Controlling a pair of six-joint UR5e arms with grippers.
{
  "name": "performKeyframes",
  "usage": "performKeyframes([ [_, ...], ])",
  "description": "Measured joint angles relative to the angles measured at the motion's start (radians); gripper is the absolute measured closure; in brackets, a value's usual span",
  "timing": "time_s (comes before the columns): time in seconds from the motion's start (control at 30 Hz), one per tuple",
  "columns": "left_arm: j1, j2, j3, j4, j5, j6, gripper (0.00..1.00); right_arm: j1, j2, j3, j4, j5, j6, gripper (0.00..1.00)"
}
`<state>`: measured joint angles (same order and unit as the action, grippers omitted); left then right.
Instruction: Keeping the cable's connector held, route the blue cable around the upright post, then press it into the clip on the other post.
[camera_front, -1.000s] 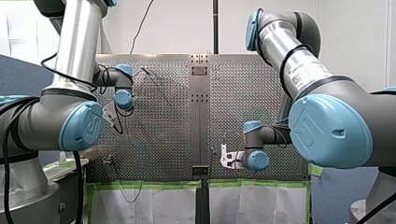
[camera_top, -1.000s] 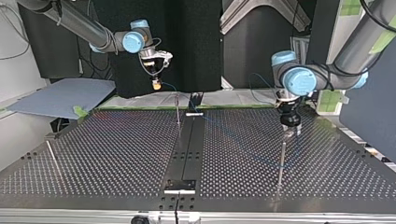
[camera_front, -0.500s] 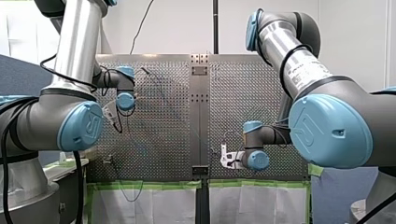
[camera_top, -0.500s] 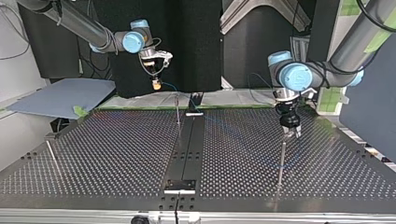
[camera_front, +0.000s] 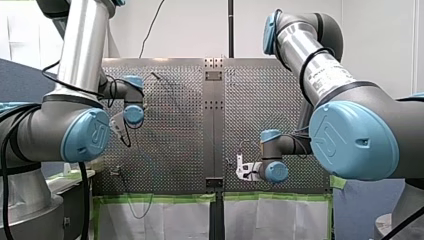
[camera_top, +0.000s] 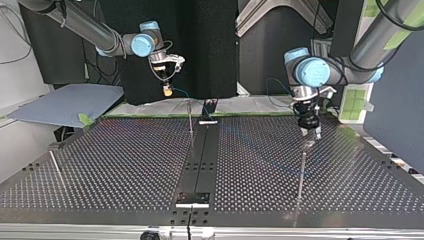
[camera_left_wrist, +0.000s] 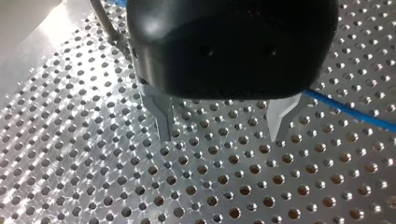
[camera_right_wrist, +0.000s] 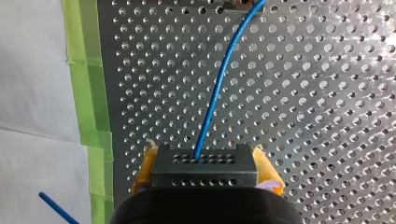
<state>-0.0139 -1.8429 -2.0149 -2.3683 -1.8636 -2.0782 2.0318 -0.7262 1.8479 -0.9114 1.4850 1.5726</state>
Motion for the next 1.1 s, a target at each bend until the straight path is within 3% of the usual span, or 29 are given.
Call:
performKeyframes([
  [0.3,-0.004,0.000,-0.026,0.050,0.008,0.006,0.00,0.000,0.000,0.000,0.000,-0.001,0.000,1.00],
  [0.73,-0.019,0.000,-0.027,0.065,0.004,0.111,0.00,-0.001,-0.001,0.000,0.000,-0.001,0.001,1.00],
  [1.1,-0.049,0.000,-0.027,0.059,-0.020,0.208,0.00,-0.014,-0.085,0.002,0.042,0.028,0.063,1.00],
])
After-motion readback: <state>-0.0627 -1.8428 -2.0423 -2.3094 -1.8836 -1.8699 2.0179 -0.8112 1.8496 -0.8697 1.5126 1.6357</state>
